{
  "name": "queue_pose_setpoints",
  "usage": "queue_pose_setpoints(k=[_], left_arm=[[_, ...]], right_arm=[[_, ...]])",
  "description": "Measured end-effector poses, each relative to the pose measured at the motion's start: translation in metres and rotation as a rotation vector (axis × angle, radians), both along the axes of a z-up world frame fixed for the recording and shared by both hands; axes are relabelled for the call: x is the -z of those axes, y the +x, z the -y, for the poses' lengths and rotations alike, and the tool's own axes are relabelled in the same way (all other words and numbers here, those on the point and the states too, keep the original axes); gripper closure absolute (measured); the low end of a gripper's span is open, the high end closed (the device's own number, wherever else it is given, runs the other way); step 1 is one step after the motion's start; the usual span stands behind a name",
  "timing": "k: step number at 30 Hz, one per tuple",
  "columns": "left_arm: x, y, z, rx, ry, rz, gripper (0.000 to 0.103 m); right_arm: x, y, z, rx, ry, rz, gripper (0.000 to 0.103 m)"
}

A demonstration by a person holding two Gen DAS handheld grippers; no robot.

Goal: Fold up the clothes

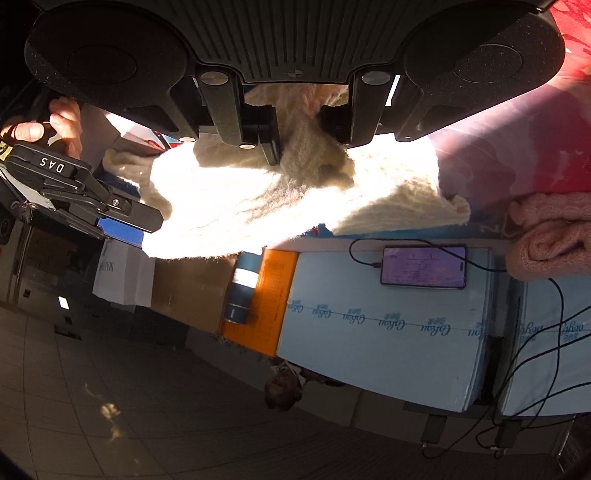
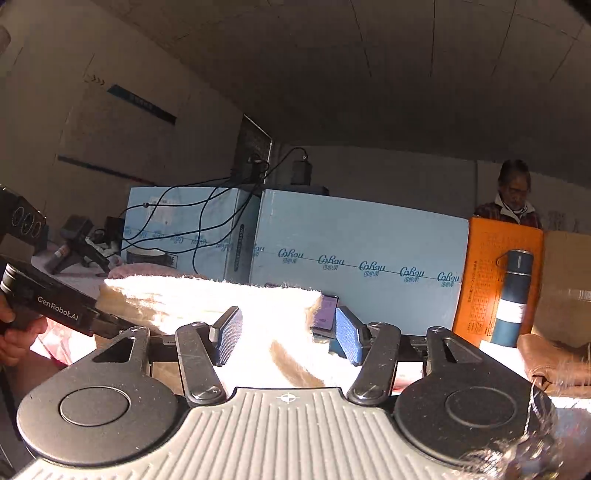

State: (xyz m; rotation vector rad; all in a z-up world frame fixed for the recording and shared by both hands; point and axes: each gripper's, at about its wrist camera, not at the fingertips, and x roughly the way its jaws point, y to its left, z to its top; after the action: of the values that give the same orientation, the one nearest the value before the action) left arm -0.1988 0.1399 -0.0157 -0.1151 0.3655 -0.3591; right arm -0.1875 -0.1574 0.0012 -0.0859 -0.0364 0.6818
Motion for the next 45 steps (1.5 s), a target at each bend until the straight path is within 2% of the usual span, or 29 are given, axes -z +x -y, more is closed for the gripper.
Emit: queue_pose_setpoints(k=[3, 11, 13, 14, 16, 17, 18, 19, 21, 24, 32, 35, 40, 42, 43, 44, 45], left_arm=[[-0.002, 0.011, 0.004, -0.030, 0.058, -0.006, 0.085], [-0.007, 0.050, 0.010, -0.097, 0.183, -0.069, 0.085], [-0.003, 0.057, 0.013, -0.105, 0.232, -0.102, 0.079], [0.000, 0.060, 0.015, -0.109, 0.257, -0.118, 0.074], [-0.001, 0.058, 0.017, -0.157, 0.325, -0.096, 0.051], [-0.004, 0.055, 0.018, -0.196, 0.360, -0.063, 0.026], [-0.008, 0.053, 0.019, -0.235, 0.394, -0.028, 0.013], [-0.013, 0.051, 0.019, -0.238, 0.403, 0.007, 0.011], [-0.023, 0.048, 0.020, -0.230, 0.411, 0.075, 0.010], [-0.032, 0.053, 0.032, -0.091, 0.409, 0.095, 0.007], [0.005, 0.100, 0.072, 0.158, 0.539, 0.012, 0.006], [0.007, 0.101, 0.064, 0.172, 0.488, -0.003, 0.006], [0.007, 0.099, 0.063, 0.175, 0.474, -0.001, 0.006], [0.007, 0.098, 0.062, 0.175, 0.475, 0.003, 0.006], [0.007, 0.098, 0.061, 0.175, 0.474, 0.003, 0.006], [0.007, 0.099, 0.060, 0.176, 0.473, 0.003, 0.006], [0.007, 0.099, 0.060, 0.176, 0.471, 0.002, 0.006]], right_arm=[[-0.002, 0.000, 0.007, -0.007, 0.047, -0.025, 0.040], [0.008, 0.015, 0.018, -0.037, 0.163, -0.240, 0.033], [0.011, 0.021, 0.023, -0.015, 0.200, -0.308, 0.029], [0.014, 0.025, 0.028, 0.015, 0.224, -0.352, 0.027], [0.018, 0.033, 0.042, 0.103, 0.280, -0.432, 0.025], [0.020, 0.037, 0.049, 0.149, 0.308, -0.472, 0.023], [0.024, 0.042, 0.060, 0.212, 0.347, -0.522, 0.022], [0.027, 0.047, 0.068, 0.262, 0.380, -0.557, 0.022], [0.034, 0.055, 0.083, 0.359, 0.440, -0.615, 0.020], [0.041, 0.070, 0.092, 0.456, 0.489, -0.704, 0.020], [0.039, 0.101, 0.080, 0.396, 0.622, -0.806, 0.020], [0.038, 0.113, 0.075, 0.372, 0.672, -0.843, 0.020], [0.037, 0.133, 0.062, 0.336, 0.735, -0.894, 0.020], [0.038, 0.143, 0.054, 0.319, 0.745, -0.917, 0.024], [0.038, 0.148, 0.050, 0.309, 0.746, -0.930, 0.030], [0.038, 0.152, 0.046, 0.305, 0.747, -0.942, 0.049], [0.036, 0.153, 0.042, 0.296, 0.732, -0.934, 0.055]])
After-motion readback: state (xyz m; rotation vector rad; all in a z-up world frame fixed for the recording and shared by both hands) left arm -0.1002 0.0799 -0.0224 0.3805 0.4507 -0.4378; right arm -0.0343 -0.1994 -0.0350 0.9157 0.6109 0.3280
